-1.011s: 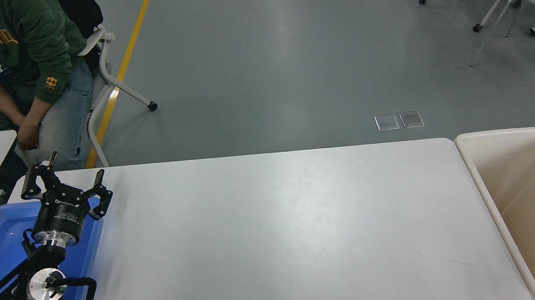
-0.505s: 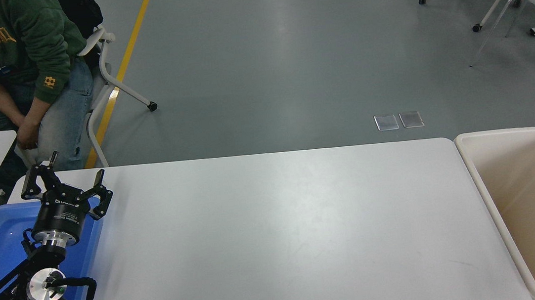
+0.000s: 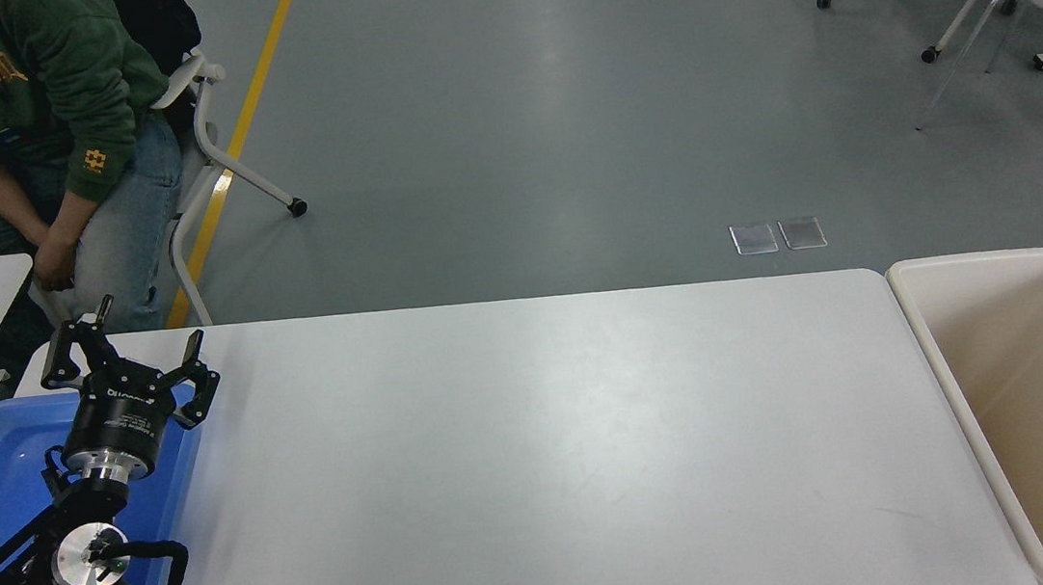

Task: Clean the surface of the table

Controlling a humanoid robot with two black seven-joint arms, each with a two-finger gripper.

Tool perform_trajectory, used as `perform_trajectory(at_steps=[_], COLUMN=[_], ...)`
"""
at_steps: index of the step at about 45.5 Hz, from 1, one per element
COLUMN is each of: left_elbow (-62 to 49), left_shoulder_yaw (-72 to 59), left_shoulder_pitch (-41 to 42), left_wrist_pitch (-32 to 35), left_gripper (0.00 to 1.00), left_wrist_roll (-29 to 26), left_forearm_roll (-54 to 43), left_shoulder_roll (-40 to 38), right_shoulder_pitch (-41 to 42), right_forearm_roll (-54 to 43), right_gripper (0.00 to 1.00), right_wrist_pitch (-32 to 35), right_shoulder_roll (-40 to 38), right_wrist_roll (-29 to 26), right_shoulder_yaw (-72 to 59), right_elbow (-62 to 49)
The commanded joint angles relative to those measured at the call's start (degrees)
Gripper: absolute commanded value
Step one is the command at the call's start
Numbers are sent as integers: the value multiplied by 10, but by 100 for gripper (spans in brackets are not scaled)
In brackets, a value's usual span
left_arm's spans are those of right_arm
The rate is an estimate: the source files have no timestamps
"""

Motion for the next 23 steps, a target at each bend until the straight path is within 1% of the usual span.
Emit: perform_trajectory(at_steps=[1, 5, 14, 19, 23], left_elbow=[0, 0, 0, 0, 0], left_shoulder_yaw=[0, 0, 0, 0, 0], left_shoulder_pitch=[0, 0, 0, 0, 0], left_wrist_pitch=[0, 0, 0, 0, 0], left_gripper=[99, 99, 99, 99, 99], left_wrist_roll=[0, 0, 0, 0, 0], left_forearm_roll=[0, 0, 0, 0, 0], left_shoulder_roll=[0, 0, 0, 0, 0], right_shoulder_pitch=[1, 3, 21, 36, 43], right_forearm_roll=[29, 62, 169, 212, 223], right_gripper=[100, 100, 100, 100, 100], right_wrist_pitch=[7, 20, 119, 159, 173], right_shoulder_roll=[-1, -1, -11, -25, -29], right_wrist_roll=[-1, -1, -11, -11, -11], right_shoulder_yaw=[4, 5, 7, 11, 18], right_elbow=[2, 3, 2, 2, 1])
